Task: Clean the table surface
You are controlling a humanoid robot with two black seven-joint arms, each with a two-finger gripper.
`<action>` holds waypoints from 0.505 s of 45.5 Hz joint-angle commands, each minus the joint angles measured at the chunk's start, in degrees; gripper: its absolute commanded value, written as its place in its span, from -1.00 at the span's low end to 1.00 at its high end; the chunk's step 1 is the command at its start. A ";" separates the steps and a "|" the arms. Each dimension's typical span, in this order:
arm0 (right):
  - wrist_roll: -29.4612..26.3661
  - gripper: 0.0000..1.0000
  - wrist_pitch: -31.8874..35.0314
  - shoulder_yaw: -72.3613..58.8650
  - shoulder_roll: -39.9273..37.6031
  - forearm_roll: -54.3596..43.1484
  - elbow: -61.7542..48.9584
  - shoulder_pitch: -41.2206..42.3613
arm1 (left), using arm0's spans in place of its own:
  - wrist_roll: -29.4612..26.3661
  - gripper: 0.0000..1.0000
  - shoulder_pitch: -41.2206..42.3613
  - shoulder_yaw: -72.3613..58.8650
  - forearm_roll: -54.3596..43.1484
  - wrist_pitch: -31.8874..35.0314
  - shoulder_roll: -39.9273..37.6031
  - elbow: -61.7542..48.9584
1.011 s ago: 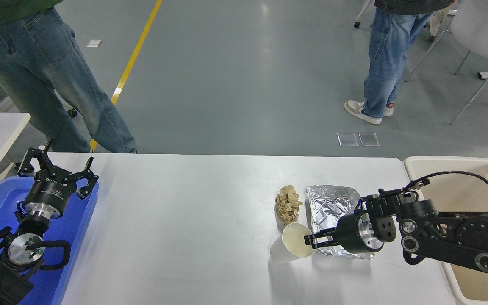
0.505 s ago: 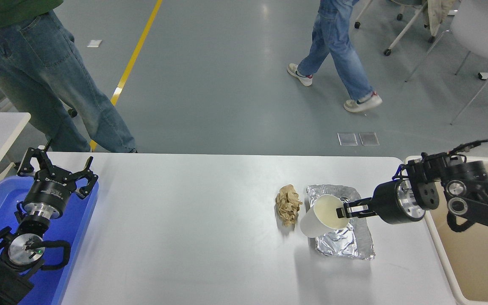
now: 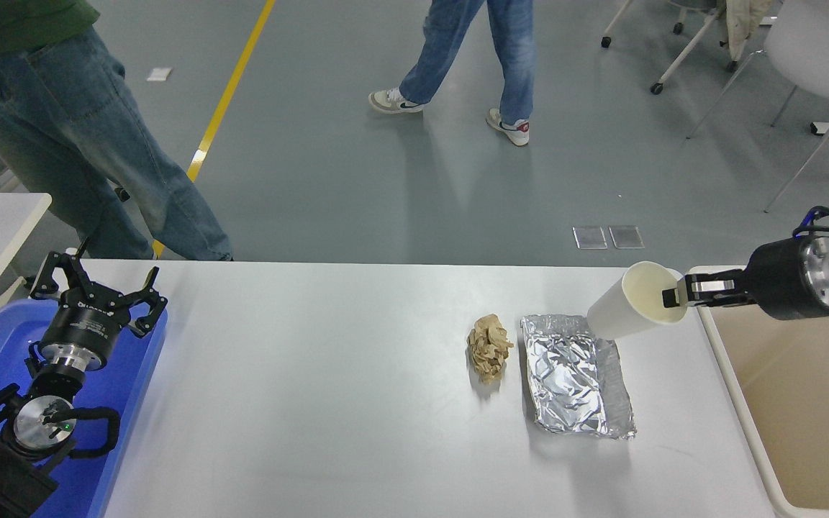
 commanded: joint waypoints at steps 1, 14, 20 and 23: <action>0.01 -1.00 4.70 5.51 -5.66 1.80 0.66 1.27 | 0.01 1.00 0.00 0.00 0.00 0.00 0.00 0.00; -0.17 -1.00 4.01 4.90 -10.49 1.54 -1.27 1.01 | 0.01 1.00 0.00 0.00 0.00 0.00 0.00 0.00; -0.08 -1.00 0.41 3.76 -11.99 1.54 -3.81 -0.92 | 0.01 1.00 0.00 0.00 0.00 0.00 0.00 0.00; -0.08 -1.00 -1.26 3.32 -12.34 1.54 -4.96 -1.80 | 0.01 1.00 0.00 0.00 0.00 0.00 0.00 0.00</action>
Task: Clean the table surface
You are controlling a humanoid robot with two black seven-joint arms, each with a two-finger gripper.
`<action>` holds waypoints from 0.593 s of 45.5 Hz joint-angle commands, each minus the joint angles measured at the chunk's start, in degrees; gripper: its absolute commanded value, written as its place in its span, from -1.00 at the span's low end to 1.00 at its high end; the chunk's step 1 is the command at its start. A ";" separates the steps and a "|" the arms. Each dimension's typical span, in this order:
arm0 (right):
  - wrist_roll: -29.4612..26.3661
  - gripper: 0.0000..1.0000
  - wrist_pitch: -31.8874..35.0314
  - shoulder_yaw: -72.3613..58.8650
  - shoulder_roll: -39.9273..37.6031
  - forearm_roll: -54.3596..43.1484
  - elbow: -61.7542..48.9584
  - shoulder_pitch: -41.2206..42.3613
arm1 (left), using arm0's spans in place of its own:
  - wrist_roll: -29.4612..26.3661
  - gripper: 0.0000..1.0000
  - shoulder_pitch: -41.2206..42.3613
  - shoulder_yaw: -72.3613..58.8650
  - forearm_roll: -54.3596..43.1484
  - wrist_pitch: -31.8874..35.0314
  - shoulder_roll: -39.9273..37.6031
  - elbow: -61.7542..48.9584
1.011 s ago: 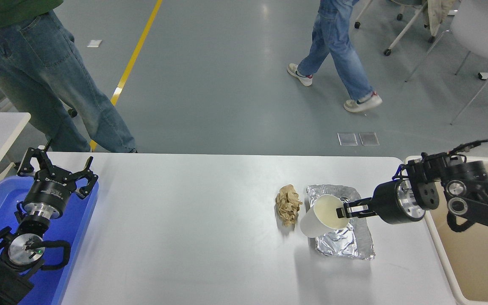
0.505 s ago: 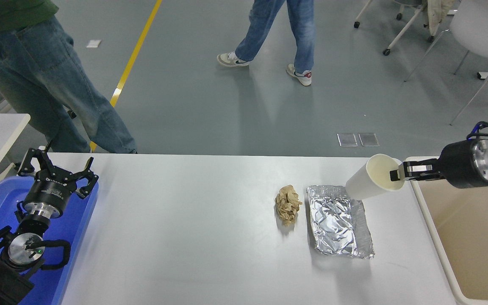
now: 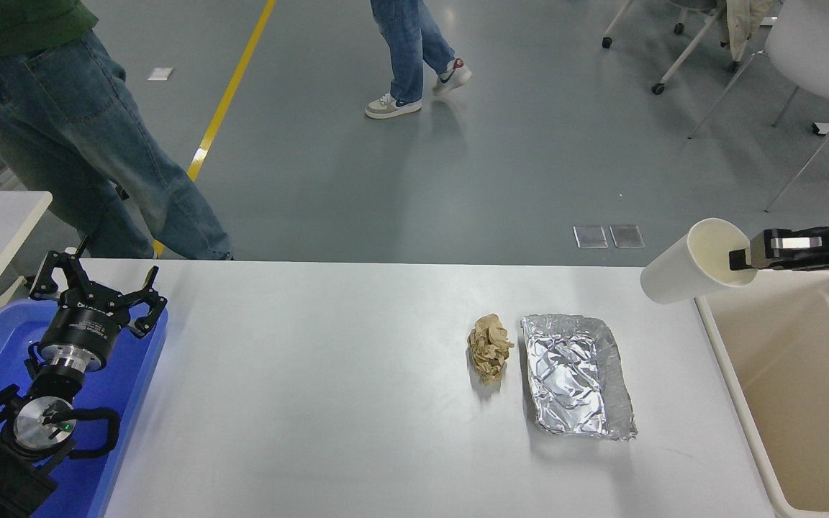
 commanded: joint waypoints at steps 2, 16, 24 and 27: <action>0.04 -1.00 -4.81 -1.11 -3.19 0.16 -4.01 -2.60 | 0.01 1.00 0.00 0.00 0.00 0.00 0.00 0.00; 0.04 -1.00 -11.58 -1.28 -1.79 0.25 -12.09 -7.25 | 0.01 1.00 0.00 0.00 0.00 0.00 0.00 0.00; 0.04 -1.00 -15.62 -1.28 1.46 -0.10 -17.90 -11.91 | 0.01 1.00 0.00 0.00 0.00 0.00 0.00 0.00; 0.04 -1.00 -17.03 -1.28 2.43 -0.19 -20.09 -13.58 | 0.01 1.00 0.00 0.00 0.00 0.00 0.00 0.00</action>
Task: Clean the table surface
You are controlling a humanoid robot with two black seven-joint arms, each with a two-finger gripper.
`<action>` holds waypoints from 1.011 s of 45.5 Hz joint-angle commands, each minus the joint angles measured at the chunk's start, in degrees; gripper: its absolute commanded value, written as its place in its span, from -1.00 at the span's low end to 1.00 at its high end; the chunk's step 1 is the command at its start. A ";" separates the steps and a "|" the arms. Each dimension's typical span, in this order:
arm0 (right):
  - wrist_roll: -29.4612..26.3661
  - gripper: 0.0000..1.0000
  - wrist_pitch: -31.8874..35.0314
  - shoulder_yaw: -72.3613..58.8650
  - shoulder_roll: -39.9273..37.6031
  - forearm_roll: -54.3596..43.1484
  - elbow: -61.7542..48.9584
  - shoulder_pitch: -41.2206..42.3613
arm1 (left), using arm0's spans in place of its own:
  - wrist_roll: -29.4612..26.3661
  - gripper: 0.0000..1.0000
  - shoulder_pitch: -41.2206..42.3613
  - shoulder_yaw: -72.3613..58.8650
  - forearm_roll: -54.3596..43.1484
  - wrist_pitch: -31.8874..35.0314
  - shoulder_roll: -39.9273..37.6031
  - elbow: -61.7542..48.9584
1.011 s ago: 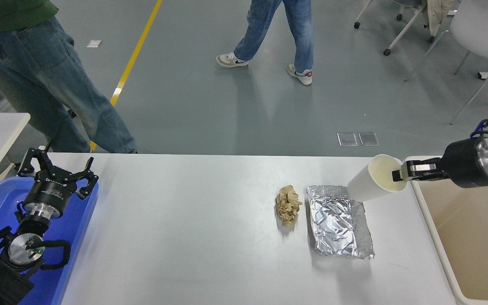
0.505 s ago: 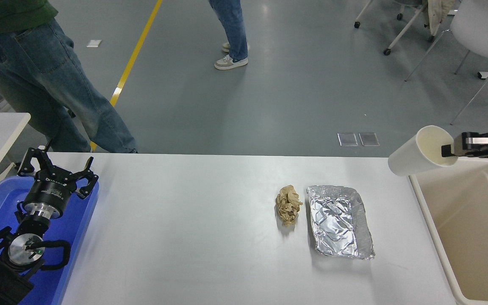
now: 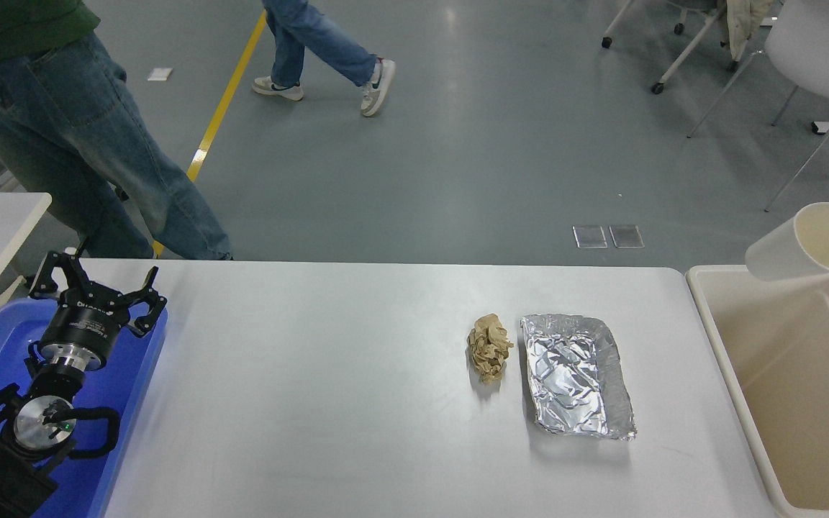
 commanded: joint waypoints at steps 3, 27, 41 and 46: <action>0.00 -1.00 -6.39 -0.08 4.21 -0.36 -8.69 -6.79 | 0.00 1.00 0.02 0.00 0.00 0.00 0.00 0.00; 0.17 -1.00 -20.44 -6.40 17.48 -0.71 -25.56 -13.65 | 0.00 1.00 0.02 0.00 0.00 0.00 0.00 0.00; 0.53 -1.00 -30.38 -17.65 27.15 -0.63 -37.95 -13.74 | 0.00 1.00 0.02 0.00 0.00 0.00 0.00 0.00; 1.58 -1.00 -33.10 -21.17 30.57 -0.45 -43.31 -13.74 | 0.00 1.00 0.02 0.00 0.00 0.00 0.00 0.00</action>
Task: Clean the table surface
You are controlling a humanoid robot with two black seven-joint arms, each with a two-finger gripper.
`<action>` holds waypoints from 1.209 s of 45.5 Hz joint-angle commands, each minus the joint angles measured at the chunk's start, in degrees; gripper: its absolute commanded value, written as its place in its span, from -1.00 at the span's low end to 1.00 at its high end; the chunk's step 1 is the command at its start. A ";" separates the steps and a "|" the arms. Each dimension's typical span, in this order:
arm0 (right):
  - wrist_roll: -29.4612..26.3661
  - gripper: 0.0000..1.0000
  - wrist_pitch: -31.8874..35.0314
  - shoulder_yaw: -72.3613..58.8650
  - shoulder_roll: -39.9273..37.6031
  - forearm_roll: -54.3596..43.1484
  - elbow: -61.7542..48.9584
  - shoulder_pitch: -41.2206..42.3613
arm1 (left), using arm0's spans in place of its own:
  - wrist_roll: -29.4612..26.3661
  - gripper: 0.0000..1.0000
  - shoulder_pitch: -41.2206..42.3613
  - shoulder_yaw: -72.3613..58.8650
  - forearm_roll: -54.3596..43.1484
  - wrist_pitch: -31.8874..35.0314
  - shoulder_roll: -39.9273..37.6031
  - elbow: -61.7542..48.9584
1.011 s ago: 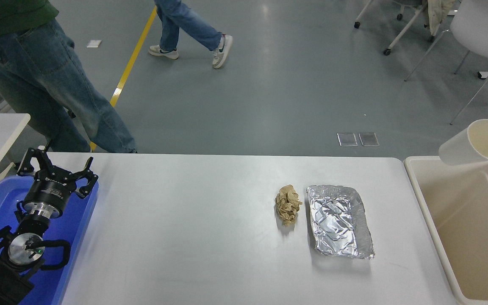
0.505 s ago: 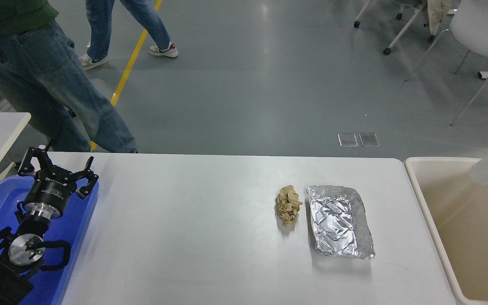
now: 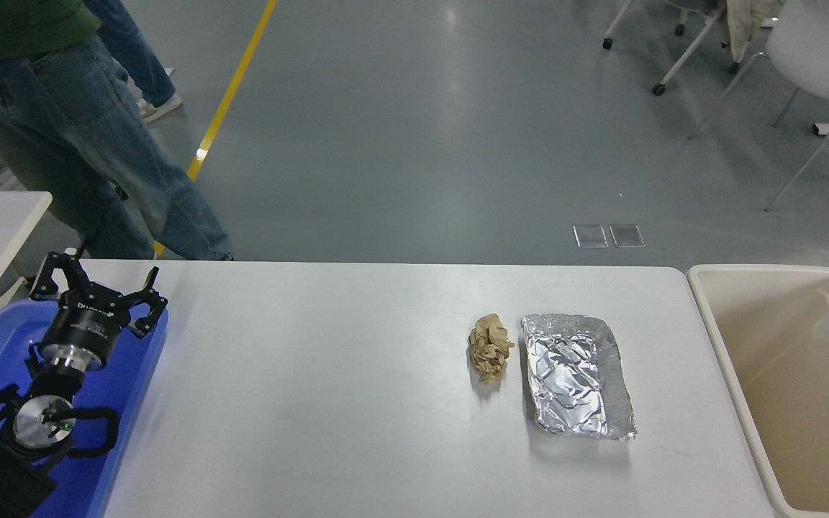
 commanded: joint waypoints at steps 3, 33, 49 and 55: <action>2.27 -1.00 -7.93 -9.88 9.61 0.25 -14.04 -0.36 | -0.08 1.00 0.01 0.00 0.00 0.00 0.00 0.00; 18.09 -1.00 -10.48 -26.41 24.73 0.78 -38.05 -7.92 | -0.08 1.00 0.01 0.00 0.00 0.00 0.00 0.00; 17.83 -1.00 -12.41 -28.79 25.43 2.10 -39.89 -8.19 | 0.00 1.00 0.01 0.00 0.00 0.00 0.00 0.00; 17.83 -1.00 -12.50 -28.88 26.23 2.10 -41.83 -8.19 | -0.08 1.00 0.01 0.00 0.00 0.00 0.00 0.00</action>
